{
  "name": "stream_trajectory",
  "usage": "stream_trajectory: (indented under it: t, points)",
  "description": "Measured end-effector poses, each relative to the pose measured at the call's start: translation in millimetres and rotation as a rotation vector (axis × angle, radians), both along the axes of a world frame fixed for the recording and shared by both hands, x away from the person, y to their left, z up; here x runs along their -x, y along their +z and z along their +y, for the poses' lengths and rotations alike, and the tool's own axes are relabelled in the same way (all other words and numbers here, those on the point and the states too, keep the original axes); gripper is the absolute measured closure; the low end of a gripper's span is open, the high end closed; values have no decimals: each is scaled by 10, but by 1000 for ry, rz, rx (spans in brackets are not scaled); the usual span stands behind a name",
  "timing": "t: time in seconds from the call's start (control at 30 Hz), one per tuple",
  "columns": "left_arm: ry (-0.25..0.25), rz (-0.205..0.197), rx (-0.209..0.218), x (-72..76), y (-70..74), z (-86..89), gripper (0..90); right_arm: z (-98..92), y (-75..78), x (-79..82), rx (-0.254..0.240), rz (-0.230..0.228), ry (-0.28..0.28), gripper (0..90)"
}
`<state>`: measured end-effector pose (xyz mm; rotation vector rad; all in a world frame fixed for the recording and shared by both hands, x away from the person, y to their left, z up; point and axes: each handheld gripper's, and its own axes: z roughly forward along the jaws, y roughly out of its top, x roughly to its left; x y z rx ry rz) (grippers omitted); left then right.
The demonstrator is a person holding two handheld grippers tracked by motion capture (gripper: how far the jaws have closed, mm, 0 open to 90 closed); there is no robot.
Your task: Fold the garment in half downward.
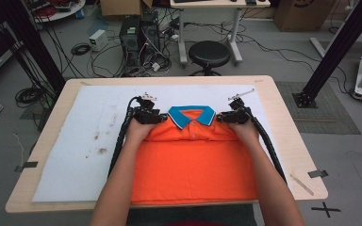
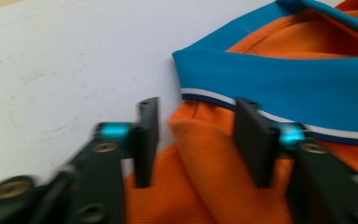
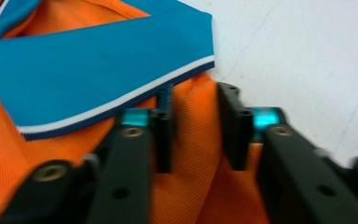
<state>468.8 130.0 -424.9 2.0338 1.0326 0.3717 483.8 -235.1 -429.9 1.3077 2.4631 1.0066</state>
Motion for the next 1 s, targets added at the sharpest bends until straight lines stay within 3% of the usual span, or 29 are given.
stream_trajectory:
  t: [0.07,0.2,0.33,0.6,0.73,0.8,1.0]
  points:
    - [-5,-25,6,32,33,-3,756,13,39,33,11,-37,12,778]
    - [-14,-60,48,85,109,13,829,31,131,108,9,-97,21,801]
    - [-31,-84,66,132,185,28,846,53,201,163,3,-143,30,801]
    - [-42,-131,89,260,290,101,848,51,295,285,0,-180,52,808]
    - [-55,-159,108,362,334,150,849,36,367,371,-1,-201,61,808]
    - [-65,-176,93,414,363,161,849,30,404,428,-7,-214,67,808]
    - [-90,-228,127,628,375,212,849,5,444,627,-31,-256,97,807]
